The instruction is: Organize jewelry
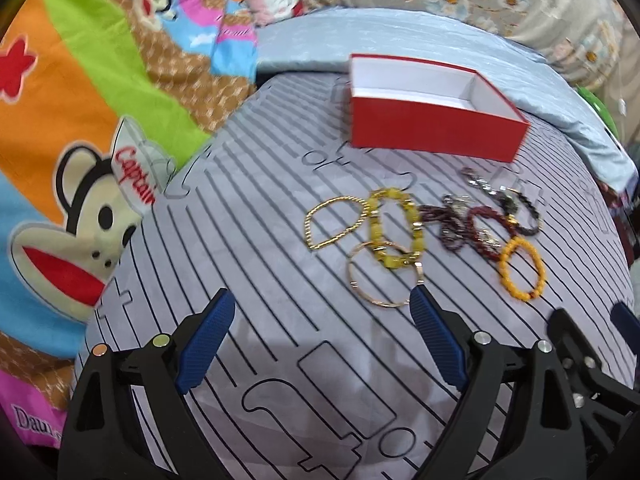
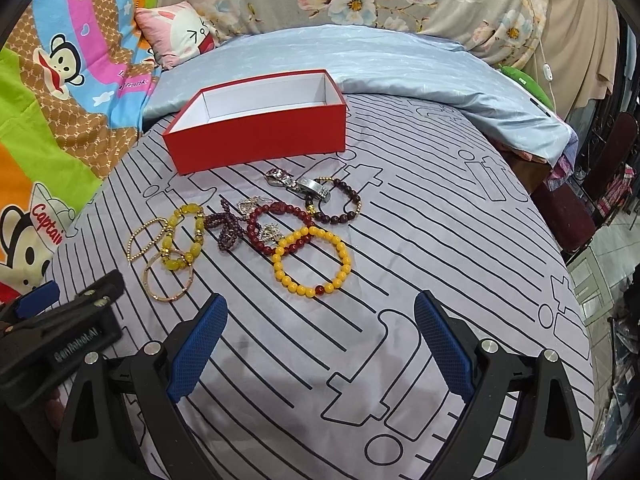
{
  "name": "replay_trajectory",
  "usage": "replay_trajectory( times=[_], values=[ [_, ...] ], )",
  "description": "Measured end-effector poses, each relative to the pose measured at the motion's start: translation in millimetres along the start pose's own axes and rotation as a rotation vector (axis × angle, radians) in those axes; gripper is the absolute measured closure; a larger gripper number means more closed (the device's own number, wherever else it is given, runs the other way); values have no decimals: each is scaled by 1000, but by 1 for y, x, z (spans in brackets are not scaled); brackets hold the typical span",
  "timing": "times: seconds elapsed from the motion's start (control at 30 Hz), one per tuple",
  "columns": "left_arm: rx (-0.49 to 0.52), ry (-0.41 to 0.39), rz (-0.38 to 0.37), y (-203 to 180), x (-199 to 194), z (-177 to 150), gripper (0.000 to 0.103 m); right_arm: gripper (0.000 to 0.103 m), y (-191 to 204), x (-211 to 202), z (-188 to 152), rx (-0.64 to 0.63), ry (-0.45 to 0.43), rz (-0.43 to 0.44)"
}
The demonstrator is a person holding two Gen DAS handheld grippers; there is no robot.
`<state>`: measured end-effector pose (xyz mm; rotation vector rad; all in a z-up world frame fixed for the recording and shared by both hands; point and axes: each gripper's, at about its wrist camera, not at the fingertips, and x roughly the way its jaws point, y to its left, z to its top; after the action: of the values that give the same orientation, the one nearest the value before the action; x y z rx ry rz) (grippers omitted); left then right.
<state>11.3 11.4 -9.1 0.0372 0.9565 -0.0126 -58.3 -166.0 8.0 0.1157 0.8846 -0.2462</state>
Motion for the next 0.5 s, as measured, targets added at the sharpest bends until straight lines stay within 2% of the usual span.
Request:
replay_trajectory(
  times=[0.23, 0.5],
  values=[
    [-100, 42, -15, 30, 29, 5, 16, 10, -15, 16, 0, 38, 33, -2],
    [-101, 50, -18, 34, 56, 18, 17, 11, -26, 35, 7, 47, 52, -3]
  ],
)
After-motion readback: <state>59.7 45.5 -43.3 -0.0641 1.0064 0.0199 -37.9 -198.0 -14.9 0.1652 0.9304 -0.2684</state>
